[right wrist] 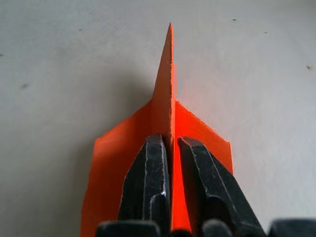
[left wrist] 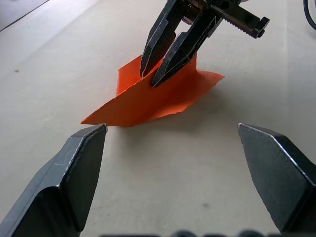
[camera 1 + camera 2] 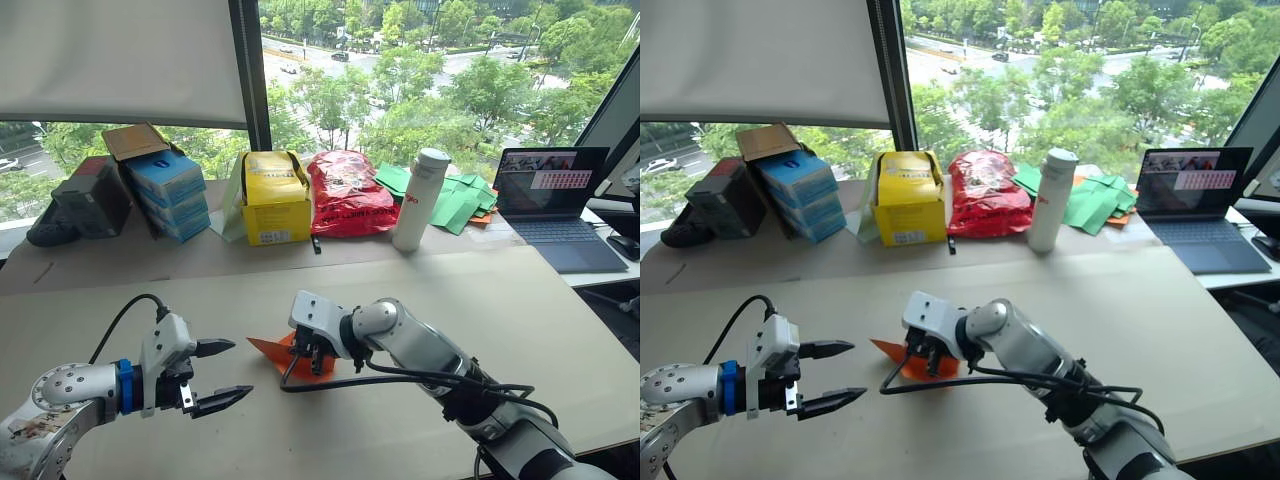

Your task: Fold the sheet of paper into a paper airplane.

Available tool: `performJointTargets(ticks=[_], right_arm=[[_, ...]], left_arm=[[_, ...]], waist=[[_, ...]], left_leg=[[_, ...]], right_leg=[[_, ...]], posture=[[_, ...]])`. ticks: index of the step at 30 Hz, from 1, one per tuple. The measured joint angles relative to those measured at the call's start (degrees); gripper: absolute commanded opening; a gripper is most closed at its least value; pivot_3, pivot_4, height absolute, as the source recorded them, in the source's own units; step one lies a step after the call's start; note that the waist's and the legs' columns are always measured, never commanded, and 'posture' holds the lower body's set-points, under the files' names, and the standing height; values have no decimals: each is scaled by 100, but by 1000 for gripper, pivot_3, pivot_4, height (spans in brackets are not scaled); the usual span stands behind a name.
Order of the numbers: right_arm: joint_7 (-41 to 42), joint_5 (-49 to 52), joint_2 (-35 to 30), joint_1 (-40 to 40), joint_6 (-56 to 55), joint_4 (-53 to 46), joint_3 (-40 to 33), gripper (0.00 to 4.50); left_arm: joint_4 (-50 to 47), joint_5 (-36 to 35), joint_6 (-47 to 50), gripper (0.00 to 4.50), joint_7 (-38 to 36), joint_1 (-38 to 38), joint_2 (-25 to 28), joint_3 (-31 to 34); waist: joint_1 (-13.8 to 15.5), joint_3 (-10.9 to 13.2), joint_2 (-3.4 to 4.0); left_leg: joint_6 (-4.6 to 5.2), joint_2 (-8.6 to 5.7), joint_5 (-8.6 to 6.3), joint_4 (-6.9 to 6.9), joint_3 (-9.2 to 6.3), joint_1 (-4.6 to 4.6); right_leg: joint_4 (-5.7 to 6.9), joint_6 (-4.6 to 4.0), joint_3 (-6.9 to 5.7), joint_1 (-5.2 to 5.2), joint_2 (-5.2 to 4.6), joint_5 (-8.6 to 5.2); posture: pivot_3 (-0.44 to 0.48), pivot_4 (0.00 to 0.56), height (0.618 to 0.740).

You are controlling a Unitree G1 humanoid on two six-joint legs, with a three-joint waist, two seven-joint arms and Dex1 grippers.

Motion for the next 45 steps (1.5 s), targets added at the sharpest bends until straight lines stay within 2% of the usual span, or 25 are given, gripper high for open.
performJointTargets(ticks=[11,18,27,32,39,45], right_arm=[[20,-28,-117,-20,24,-42,-100,39],[-325,66,-1187,-150,720,-90,-1944,39],[-1905,-213,-1235,280,1138,785,-3414,39],[-2466,-225,-1006,613,1400,719,-3697,39],[-2768,-199,-882,833,1413,707,-3708,39],[-2858,-129,-857,835,1413,690,-3837,1917]], left_arm=[[-123,-146,276,4500,153,-310,2,-38],[-214,-234,368,4500,482,-962,-336,-444],[-240,-233,373,4500,838,-1462,-921,-1146],[-224,-234,373,4500,852,-1633,-968,-1240],[-84,-228,366,4500,758,-1766,-960,-1264],[-84,-228,366,4500,683,-1765,-954,-1264]], waist=[[2,0,0],[88,-2,-4],[16,-2,-3],[12,-3,-3],[12,-3,-3],[14,-3,-3]], left_leg=[[0,0,0,1,0,0],[6,-8,-3,7,-2,-5],[3,-1,0,4,17,-13],[4,3,0,4,25,-11],[6,2,0,7,31,-9],[7,2,0,7,32,-9]], right_leg=[[0,0,0,1,0,0],[-8,5,-3,6,-4,3],[1,3,15,-6,-3,5],[2,3,19,-4,-1,5],[3,3,21,-4,1,5],[3,3,21,-3,1,5]], posture=[[0,150,740],[0,150,740],[0,150,740],[0,150,740],[0,150,740],[0,150,740]])
